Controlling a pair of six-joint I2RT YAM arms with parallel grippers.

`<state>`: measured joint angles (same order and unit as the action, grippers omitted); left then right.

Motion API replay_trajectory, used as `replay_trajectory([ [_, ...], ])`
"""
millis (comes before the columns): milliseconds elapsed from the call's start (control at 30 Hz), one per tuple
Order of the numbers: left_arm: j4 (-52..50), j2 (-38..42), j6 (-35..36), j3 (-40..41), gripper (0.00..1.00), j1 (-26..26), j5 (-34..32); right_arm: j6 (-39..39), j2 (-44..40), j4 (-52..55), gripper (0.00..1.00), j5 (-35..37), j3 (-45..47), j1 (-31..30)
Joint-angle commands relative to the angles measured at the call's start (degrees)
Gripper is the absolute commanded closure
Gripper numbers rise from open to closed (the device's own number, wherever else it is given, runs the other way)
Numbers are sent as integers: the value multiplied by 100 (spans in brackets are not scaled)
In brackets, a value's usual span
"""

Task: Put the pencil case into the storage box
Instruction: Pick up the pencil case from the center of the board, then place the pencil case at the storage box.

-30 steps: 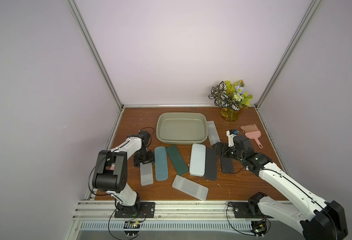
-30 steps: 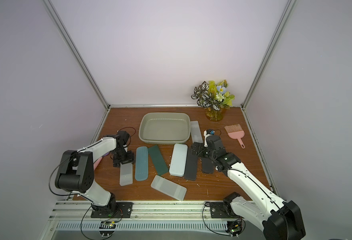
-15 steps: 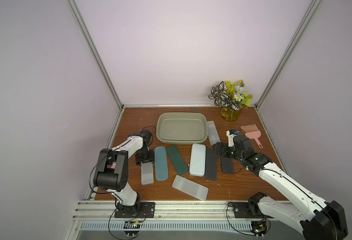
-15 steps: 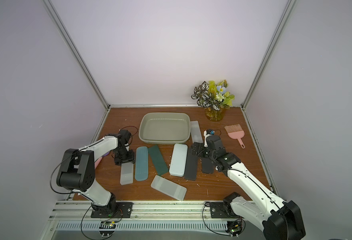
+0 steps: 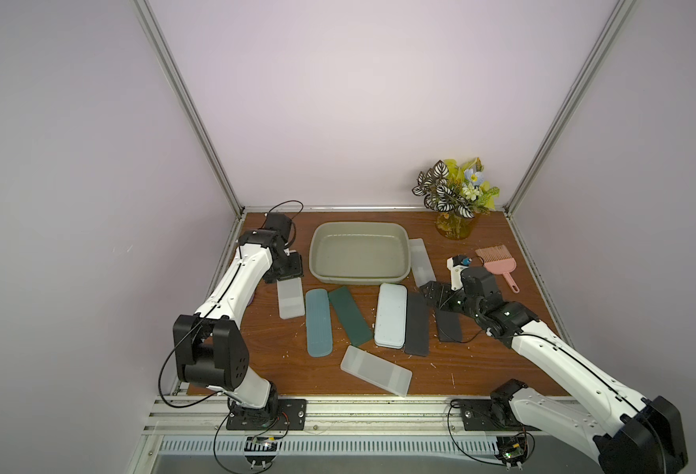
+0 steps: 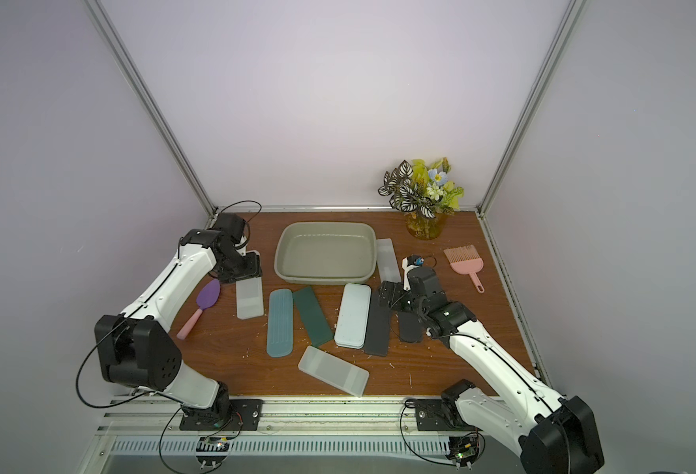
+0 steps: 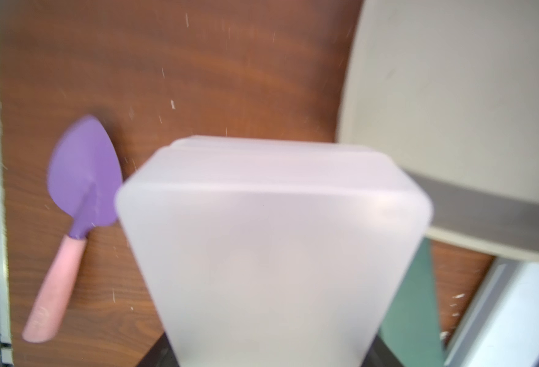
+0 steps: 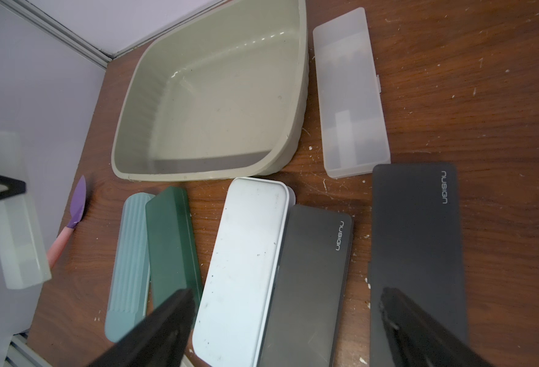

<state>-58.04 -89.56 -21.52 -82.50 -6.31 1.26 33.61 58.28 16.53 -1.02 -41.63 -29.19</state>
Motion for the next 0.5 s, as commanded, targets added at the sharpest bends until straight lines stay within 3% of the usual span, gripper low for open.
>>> replay_trajectory([
  [0,-453,-265,129,-428,51,-42,30,-113,-4,-63,2,-99,-184,-25],
  [200,-449,-715,139,-1006,51,-174,193,-117,49,-65,2,-100,-216,-25],
  [467,-445,-2050,109,-2858,51,-798,347,-213,253,-6,2,-76,-392,-23],
])
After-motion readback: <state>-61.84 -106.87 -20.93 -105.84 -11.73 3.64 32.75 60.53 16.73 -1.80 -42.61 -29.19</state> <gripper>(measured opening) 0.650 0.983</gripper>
